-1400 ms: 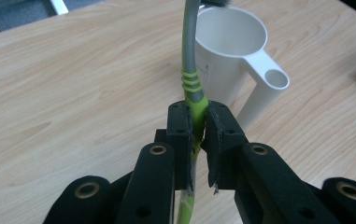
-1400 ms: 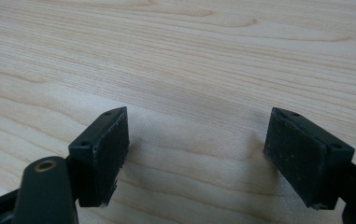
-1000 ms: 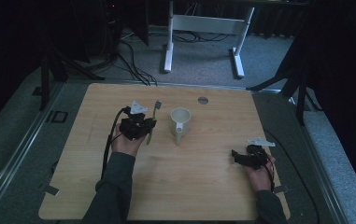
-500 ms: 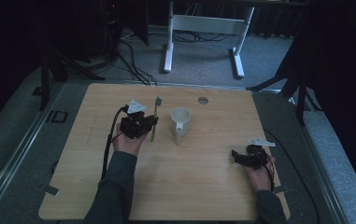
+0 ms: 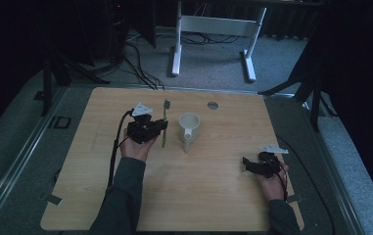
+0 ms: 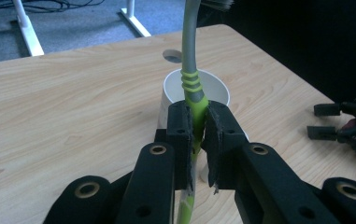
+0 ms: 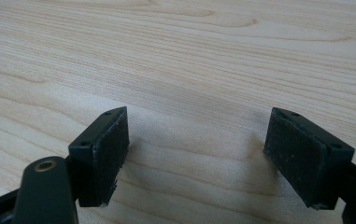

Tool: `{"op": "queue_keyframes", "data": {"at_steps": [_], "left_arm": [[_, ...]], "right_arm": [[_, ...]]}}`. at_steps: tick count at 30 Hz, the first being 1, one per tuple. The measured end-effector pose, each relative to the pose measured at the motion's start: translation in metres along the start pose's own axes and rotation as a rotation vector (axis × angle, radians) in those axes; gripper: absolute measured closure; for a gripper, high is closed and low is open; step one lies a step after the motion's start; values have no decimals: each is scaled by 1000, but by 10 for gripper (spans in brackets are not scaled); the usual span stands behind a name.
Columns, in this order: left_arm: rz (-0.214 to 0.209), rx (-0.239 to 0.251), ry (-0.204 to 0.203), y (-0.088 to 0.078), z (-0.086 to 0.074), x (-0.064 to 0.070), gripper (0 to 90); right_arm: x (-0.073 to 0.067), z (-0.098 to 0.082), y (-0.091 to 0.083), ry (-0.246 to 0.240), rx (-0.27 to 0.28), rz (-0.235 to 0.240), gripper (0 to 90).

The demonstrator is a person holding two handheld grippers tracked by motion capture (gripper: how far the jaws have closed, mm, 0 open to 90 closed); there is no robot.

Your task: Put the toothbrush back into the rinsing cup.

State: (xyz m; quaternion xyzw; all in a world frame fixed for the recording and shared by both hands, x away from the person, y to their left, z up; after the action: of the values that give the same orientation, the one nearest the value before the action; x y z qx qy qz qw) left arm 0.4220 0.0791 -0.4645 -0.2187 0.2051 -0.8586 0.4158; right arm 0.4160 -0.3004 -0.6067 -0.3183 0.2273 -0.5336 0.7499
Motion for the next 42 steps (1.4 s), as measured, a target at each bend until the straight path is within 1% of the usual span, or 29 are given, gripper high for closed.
{"op": "queue_keyframes", "data": {"at_steps": [3,6,14,30,36,42], "left_arm": [[-4,10,-3,0,2,1,811],[-21,16,-12,0,4,3,811],[-29,27,1,0,10,8,811],[-39,74,22,-6,25,17,811],[-42,89,26,-8,30,19,811],[-49,114,25,-10,36,23,811]], "right_arm": [[0,0,0,0,0,0,215],[0,0,0,0,0,0,215],[0,0,0,0,0,0,215],[0,0,0,0,0,1,215],[0,0,0,0,0,0,215],[0,0,0,0,0,0,215]]}}
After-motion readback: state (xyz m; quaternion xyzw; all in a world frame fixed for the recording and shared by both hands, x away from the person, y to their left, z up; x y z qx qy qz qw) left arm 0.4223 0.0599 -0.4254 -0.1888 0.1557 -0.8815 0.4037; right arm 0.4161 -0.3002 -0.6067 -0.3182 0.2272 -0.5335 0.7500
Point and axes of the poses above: each handheld gripper's, and its own axes: y roughly forward along the jaws, z roughly out of its top, x roughly to its right, the point moved 7 cm from there along y, roughly forward along the jaws, and after that the axes turned 3 degrees about -x, right-handed, at the moved point
